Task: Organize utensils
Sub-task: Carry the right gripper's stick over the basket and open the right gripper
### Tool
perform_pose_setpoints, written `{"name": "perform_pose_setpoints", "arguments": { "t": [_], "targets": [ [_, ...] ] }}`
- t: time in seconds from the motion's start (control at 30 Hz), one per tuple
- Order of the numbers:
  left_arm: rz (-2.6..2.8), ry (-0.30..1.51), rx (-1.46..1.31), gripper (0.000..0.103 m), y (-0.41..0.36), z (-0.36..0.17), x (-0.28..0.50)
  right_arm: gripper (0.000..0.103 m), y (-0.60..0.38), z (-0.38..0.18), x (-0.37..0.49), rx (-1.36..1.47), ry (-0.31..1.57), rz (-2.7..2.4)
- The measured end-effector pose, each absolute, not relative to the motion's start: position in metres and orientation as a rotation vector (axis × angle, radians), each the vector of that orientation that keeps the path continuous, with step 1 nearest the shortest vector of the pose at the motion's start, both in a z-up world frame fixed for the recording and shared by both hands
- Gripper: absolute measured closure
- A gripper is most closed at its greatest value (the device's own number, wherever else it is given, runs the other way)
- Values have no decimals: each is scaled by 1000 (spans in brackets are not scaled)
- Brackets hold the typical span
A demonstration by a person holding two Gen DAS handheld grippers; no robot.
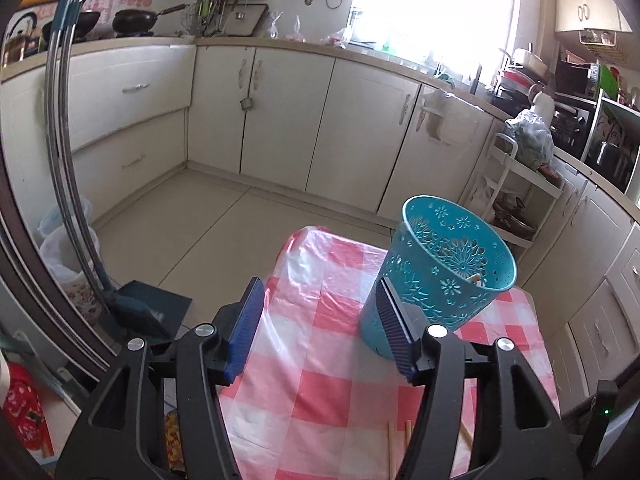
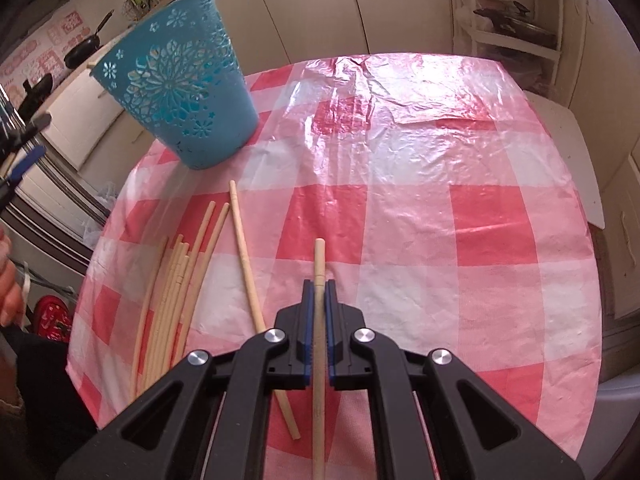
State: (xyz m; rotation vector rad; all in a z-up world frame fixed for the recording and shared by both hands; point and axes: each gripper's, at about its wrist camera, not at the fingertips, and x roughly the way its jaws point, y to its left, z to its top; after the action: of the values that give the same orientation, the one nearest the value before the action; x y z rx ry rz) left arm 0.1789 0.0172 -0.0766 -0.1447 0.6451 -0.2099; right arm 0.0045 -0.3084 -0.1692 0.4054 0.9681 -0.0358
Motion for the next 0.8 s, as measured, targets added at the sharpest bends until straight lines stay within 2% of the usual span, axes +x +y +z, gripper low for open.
{"name": "perform_pose_setpoints", "arguments": {
  "t": [0.47,0.8],
  "targets": [
    [-206,713,-202,40,24,-91,188,97,-292,-110,-9,488,727,124],
    [-200,746,-222,33,17,-99,192,97,-274,44,67,426,302,202]
  ]
}}
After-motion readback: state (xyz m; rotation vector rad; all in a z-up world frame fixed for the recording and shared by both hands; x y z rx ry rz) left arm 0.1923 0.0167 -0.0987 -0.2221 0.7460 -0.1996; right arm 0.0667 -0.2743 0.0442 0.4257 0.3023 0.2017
